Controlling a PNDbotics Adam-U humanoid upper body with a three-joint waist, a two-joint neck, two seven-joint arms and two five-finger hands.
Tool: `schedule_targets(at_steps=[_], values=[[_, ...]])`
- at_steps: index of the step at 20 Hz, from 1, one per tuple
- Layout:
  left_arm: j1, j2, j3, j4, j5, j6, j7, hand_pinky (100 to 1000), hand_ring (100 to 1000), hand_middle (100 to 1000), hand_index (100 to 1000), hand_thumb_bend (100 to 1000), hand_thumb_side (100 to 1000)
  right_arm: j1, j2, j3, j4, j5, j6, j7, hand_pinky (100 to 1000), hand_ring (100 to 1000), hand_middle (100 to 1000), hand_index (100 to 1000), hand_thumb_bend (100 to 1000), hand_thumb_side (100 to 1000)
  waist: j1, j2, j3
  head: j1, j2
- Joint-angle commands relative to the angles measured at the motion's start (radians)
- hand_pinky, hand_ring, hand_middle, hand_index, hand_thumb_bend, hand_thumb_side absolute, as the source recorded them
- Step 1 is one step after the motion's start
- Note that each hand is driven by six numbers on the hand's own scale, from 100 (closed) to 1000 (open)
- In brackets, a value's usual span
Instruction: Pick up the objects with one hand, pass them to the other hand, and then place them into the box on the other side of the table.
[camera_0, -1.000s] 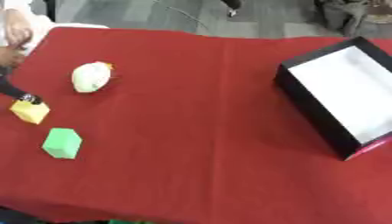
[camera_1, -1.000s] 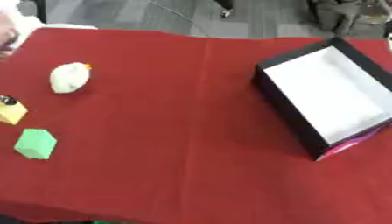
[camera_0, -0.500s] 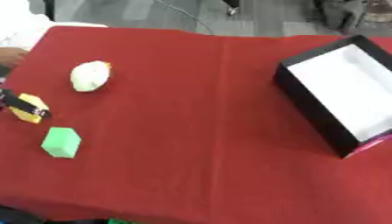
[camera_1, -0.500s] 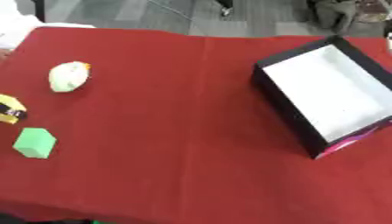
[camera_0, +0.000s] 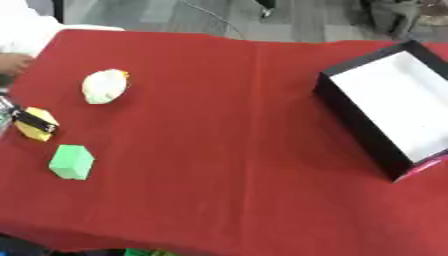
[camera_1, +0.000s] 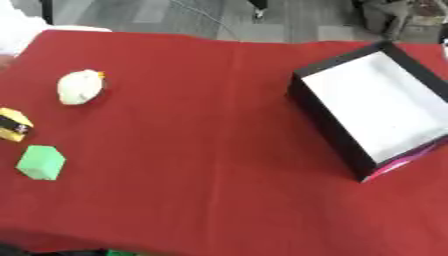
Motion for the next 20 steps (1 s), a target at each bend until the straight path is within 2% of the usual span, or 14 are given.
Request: schedule_targets(at_steps=[1, 2, 7, 15, 20], values=[[-0.022, 0.029, 0.003, -0.005, -0.013, 0.155, -0.156, 914, 903, 797, 694, 138, 216, -0.008, -0.028, -0.005, -0.021, -0.005, -0.001, 0.001, 1000, 1000, 959, 1000, 100, 631, 0.003, -0.019, 0.001, 0.006, -0.001], [-0.023, 0.03, 0.003, -0.01, -0.014, 0.155, -0.161, 911, 894, 791, 686, 100, 202, -0.008, -0.028, -0.005, -0.021, -0.005, -0.001, 0.001, 1000, 1000, 959, 1000, 100, 631, 0.003, -0.019, 0.001, 0.005, -0.001], [-0.032, 0.048, 0.013, -0.116, 0.003, 0.166, -0.158, 886, 842, 752, 661, 100, 182, -0.006, -0.029, -0.005, -0.021, -0.005, -0.001, 0.001, 1000, 1000, 959, 1000, 100, 631, 0.003, -0.019, 0.003, -0.004, -0.003], [-0.02, 0.078, 0.025, -0.483, 0.118, 0.201, -0.047, 813, 734, 664, 624, 100, 258, -0.009, -0.033, -0.004, -0.021, -0.003, -0.007, 0.003, 1000, 1000, 958, 1000, 100, 629, 0.0, -0.017, 0.014, -0.03, -0.022], [0.015, 0.055, 0.005, -0.733, 0.226, 0.179, 0.086, 742, 662, 623, 634, 100, 309, -0.066, -0.038, 0.017, -0.021, -0.017, -0.03, 0.021, 1000, 1000, 956, 1000, 100, 621, -0.004, -0.018, 0.017, -0.054, -0.036]])
